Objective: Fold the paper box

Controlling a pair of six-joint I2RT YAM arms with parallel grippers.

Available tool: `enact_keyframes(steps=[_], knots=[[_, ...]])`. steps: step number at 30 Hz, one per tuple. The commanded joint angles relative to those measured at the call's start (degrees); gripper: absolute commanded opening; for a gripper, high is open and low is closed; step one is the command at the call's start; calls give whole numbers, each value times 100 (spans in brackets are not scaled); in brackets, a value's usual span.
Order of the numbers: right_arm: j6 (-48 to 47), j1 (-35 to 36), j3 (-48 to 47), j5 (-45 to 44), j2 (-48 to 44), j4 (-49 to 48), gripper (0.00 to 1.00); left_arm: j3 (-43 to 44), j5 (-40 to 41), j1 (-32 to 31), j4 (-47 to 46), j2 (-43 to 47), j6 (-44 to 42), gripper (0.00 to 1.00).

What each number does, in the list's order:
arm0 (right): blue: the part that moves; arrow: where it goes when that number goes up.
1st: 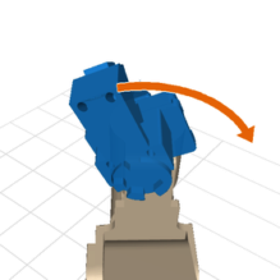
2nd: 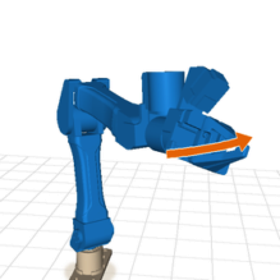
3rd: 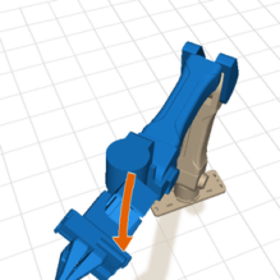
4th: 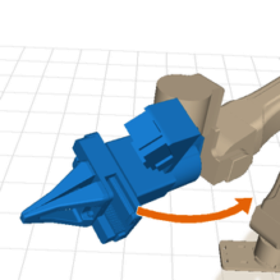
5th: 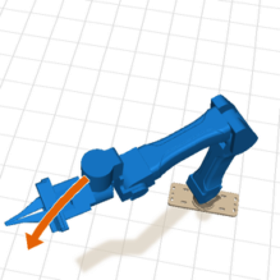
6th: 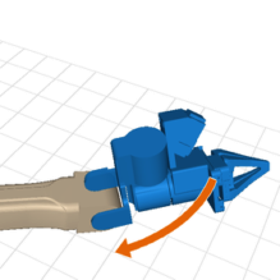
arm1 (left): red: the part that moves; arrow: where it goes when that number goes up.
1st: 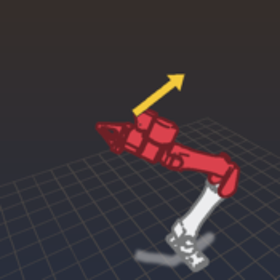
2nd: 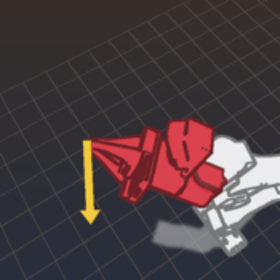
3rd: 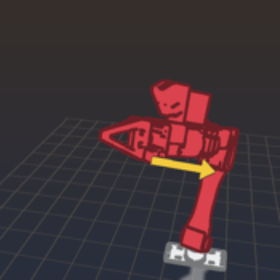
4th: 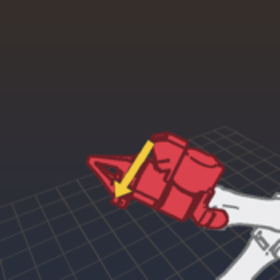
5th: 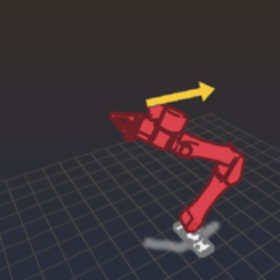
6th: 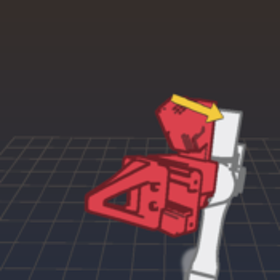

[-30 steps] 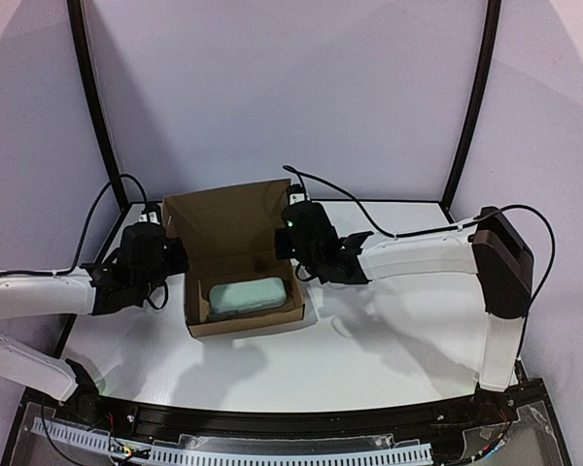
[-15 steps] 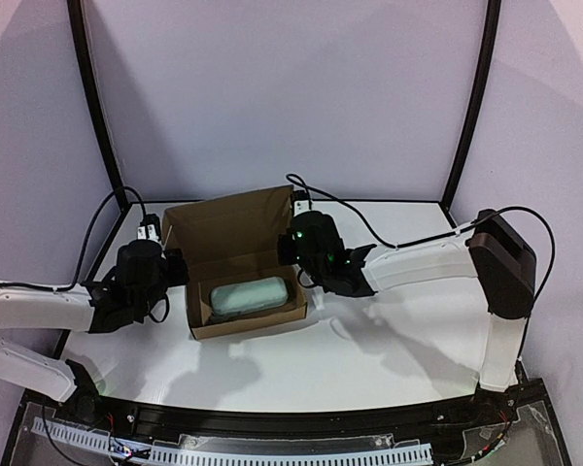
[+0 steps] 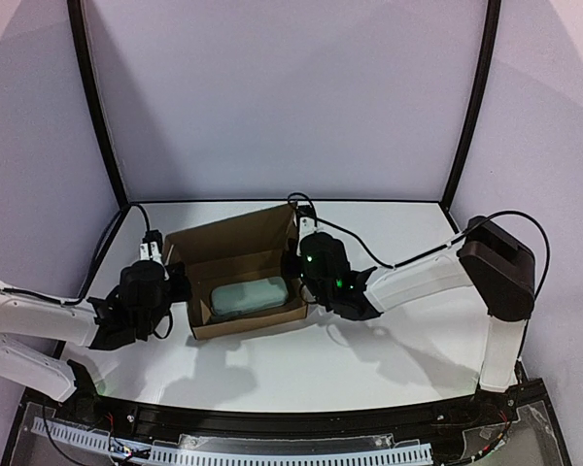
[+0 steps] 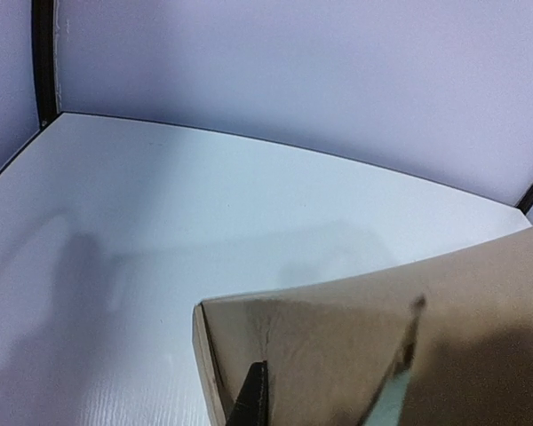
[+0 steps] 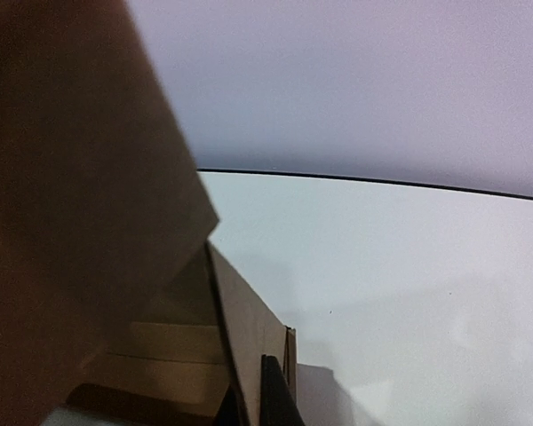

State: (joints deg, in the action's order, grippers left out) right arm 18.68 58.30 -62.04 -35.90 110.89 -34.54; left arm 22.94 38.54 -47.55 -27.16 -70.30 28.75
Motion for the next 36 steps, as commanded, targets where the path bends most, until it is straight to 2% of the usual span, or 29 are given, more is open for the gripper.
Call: enact_keyframes(steps=[1,11,18,21,22,24,25,26,29,31,32,34,36], knots=[[2,372,618,804,506,547,0,-335,-1023,-420,407,-506,256,4],[-32,375,1187,732,590,-286,0,-540,-663,-733,-53,-857,449,6],[-93,383,1145,629,404,16,0,-479,-550,-834,1029,-3,644,30],[-50,376,1105,564,368,190,0,-505,-521,-843,1641,729,673,41],[-29,378,1090,538,352,261,0,-516,-522,-844,1863,896,679,48],[-8,380,1056,502,331,348,0,-545,-530,-844,2087,1377,689,56],[18,380,1056,497,318,400,0,-549,-531,-848,2328,1721,692,59],[48,375,1054,521,294,449,0,-549,-544,-845,2776,2051,715,65],[69,377,1049,530,292,499,0,-543,-557,-846,3235,2748,765,74],[117,381,1032,495,268,619,0,-496,-578,-845,3859,3246,803,77],[132,380,1049,498,236,632,0,-447,-566,-846,4153,3737,877,81],[145,381,1068,515,185,641,0,-372,-557,-844,4420,4067,913,93],[156,378,1063,527,152,714,0,-267,-516,-849,4866,4662,995,98]])
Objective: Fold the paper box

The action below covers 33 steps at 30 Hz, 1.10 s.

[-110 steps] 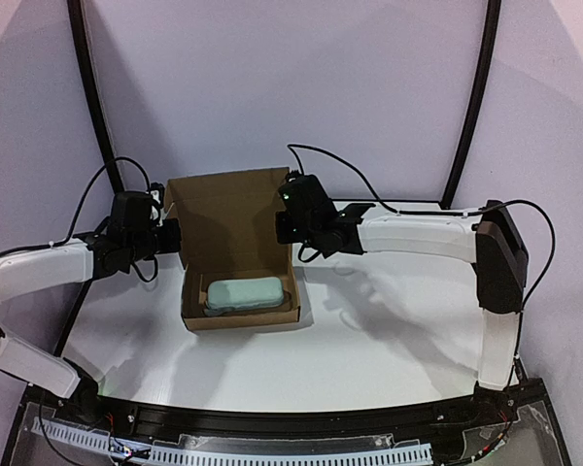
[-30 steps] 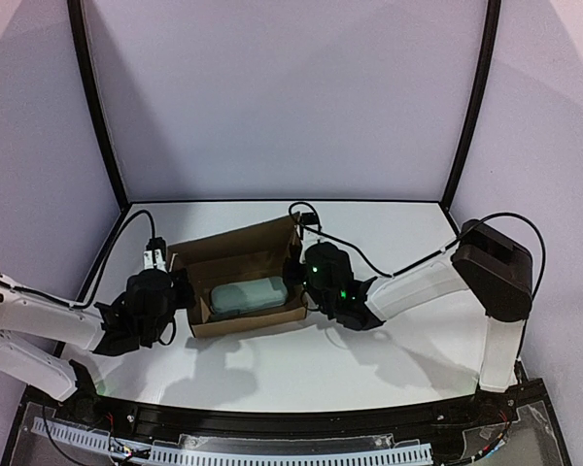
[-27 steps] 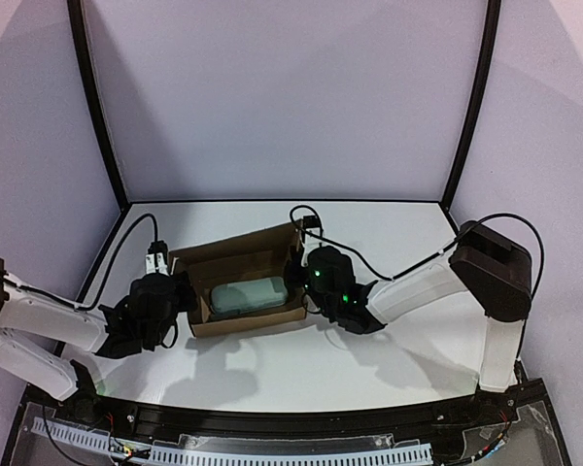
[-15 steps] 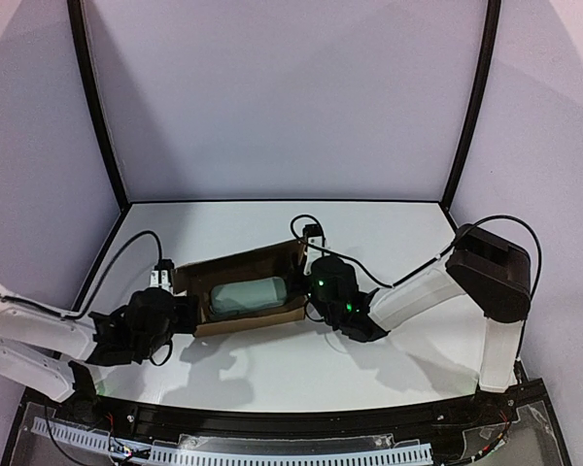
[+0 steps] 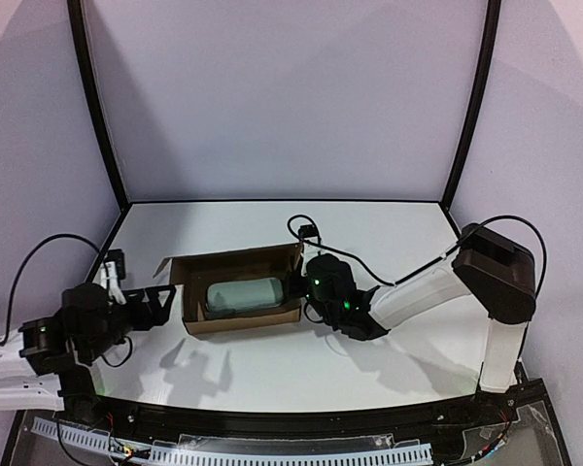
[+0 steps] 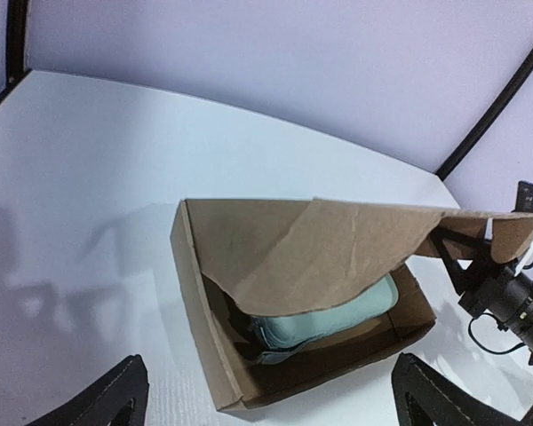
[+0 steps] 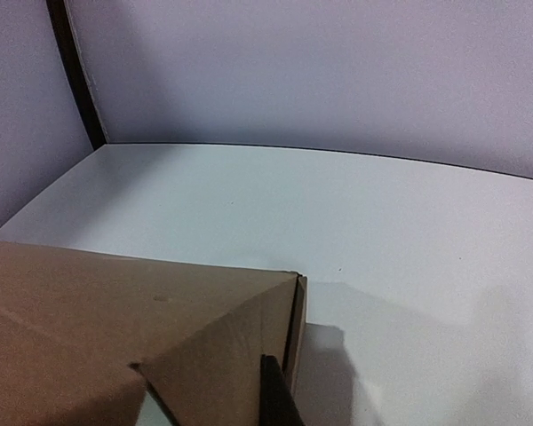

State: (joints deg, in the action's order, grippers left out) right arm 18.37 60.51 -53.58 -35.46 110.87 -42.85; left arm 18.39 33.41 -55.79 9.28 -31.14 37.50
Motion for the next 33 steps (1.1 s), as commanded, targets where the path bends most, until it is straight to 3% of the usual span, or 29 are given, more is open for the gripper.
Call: enact_keyframes(steps=[1,5,8,14,15,19,24,29,33], knots=[[203,156,217,519,139,1578,0,322,43,-23,1482,950,169,99],[213,155,191,576,50,1786,0,1072,246,-20,2201,1009,465,99],[244,159,174,583,-13,1883,0,1825,329,-20,2302,533,664,99],[246,158,21,668,-48,2050,0,4003,700,-25,3664,-1854,954,99],[250,156,13,691,-41,2056,0,4224,758,-25,3664,-1854,953,99],[181,160,-58,672,-53,2115,5,5485,688,-21,3988,-3319,816,99],[116,157,22,824,-166,2022,15,5872,383,62,3693,-4176,711,99],[78,154,116,968,-337,2001,23,5695,-201,343,3504,-4371,832,99],[-91,158,182,1186,-589,1974,38,5261,-654,633,3194,-4441,958,99]])
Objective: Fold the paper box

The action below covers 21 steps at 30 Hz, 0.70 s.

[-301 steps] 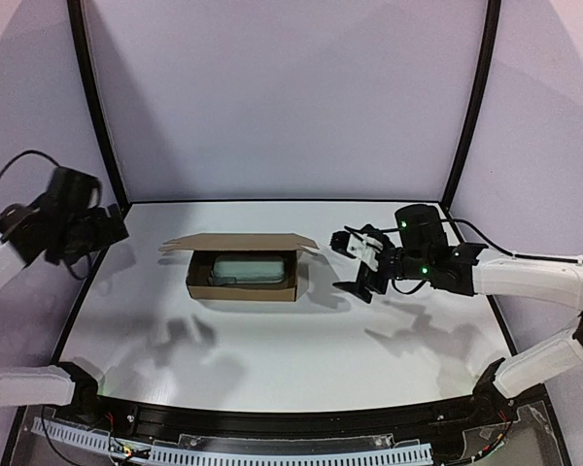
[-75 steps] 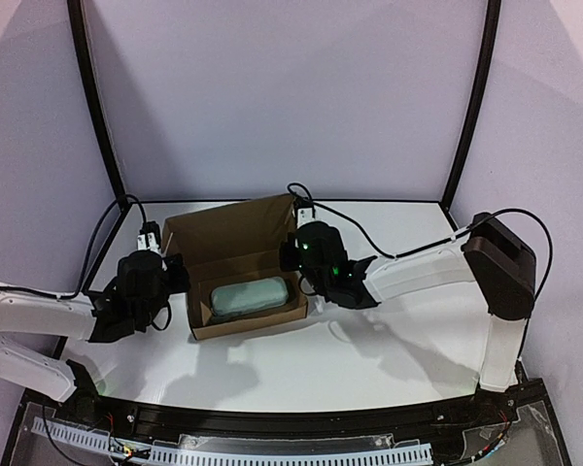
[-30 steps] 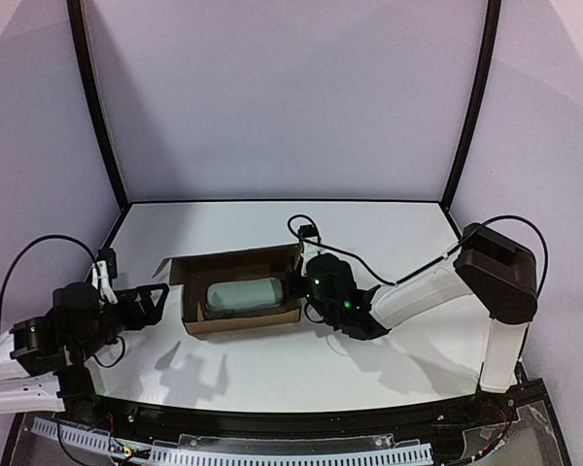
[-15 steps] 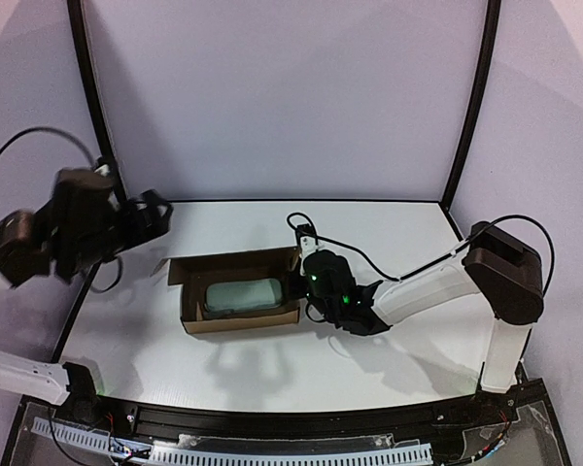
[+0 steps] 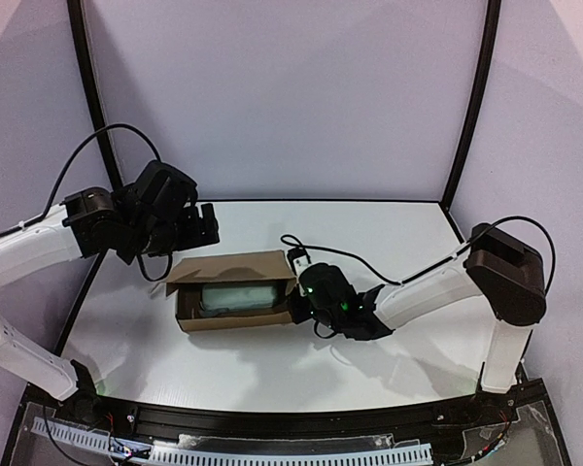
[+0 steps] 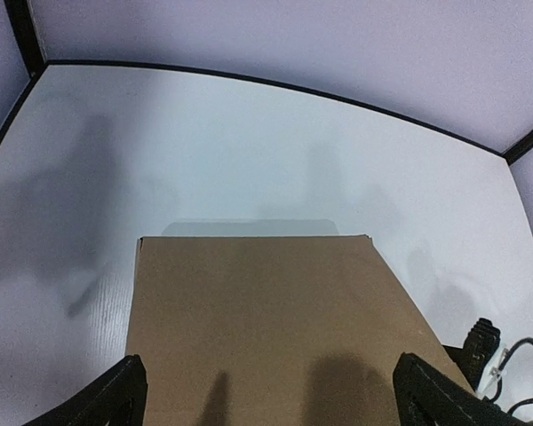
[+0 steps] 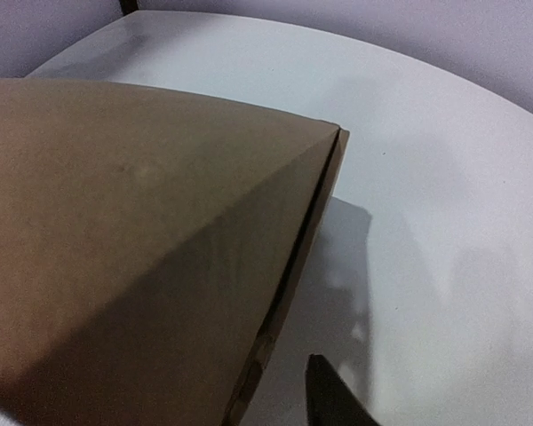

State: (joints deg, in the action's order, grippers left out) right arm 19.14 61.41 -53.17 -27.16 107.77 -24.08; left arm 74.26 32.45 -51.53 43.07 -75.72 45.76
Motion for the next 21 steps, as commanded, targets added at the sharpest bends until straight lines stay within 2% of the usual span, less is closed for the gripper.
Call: enact_keyframes(steps=[1,3,6,7,9,15,21], knots=[[-218,67,147,401,-310,105,43,-378,-609,237,-198,-2,164,99],[-320,65,230,622,-455,96,57,-568,-788,372,-237,-78,266,99],[-395,68,362,716,-604,59,73,-760,-935,452,-316,-120,346,99],[-420,72,428,730,-702,47,84,-831,-980,473,-354,-143,388,99],[-501,66,558,828,-862,-41,98,-921,-995,508,-361,-171,437,99],[-899,65,814,1308,-1476,143,98,-1071,-1026,579,-362,-192,520,99],[-976,73,1147,1924,-2609,934,98,-1169,-1027,591,-361,-163,537,99]])
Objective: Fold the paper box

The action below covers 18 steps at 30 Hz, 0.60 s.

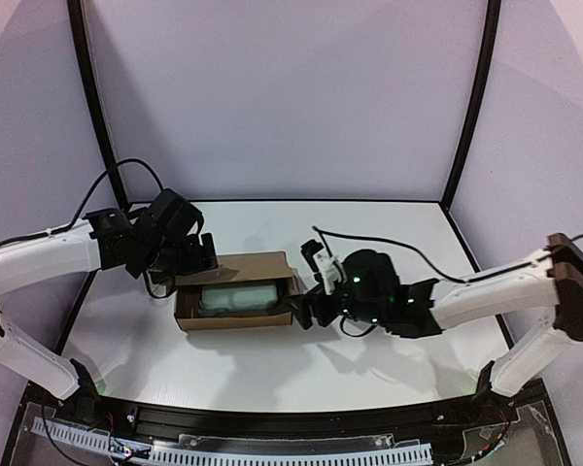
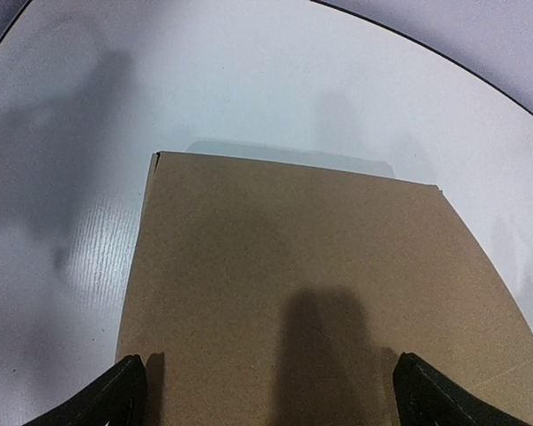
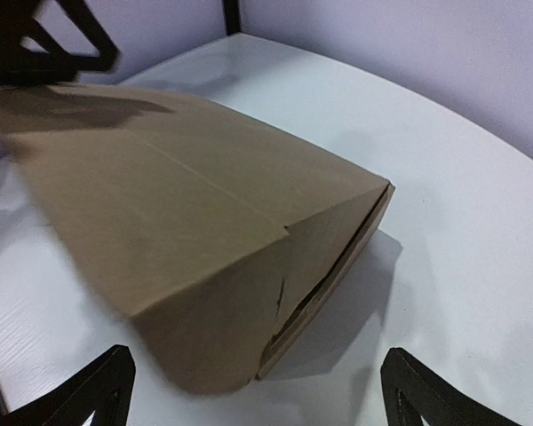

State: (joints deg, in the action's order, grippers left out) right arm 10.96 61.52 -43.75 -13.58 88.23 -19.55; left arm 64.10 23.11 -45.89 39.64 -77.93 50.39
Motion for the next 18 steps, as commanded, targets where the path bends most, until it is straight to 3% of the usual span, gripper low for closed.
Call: enact_keyframes(steps=[1,6,10,14,15,18], knots=[[-175,62,249,742,-845,572,98,-192,-109,27,-18,58,80,99],[-232,62,240,1732,-1609,1019,98,-315,-144,36,-53,44,102,99],[-198,61,-142,1697,-1702,1266,98,-366,-147,36,-14,20,105,99],[285,-19,-1172,897,-1296,2363,98,-479,-173,36,-49,48,74,99],[610,-155,-1651,850,-1003,2913,99,-500,-181,36,-47,34,58,99],[951,-512,-2197,1231,-429,3272,96,-517,-190,36,-36,-17,42,99]])
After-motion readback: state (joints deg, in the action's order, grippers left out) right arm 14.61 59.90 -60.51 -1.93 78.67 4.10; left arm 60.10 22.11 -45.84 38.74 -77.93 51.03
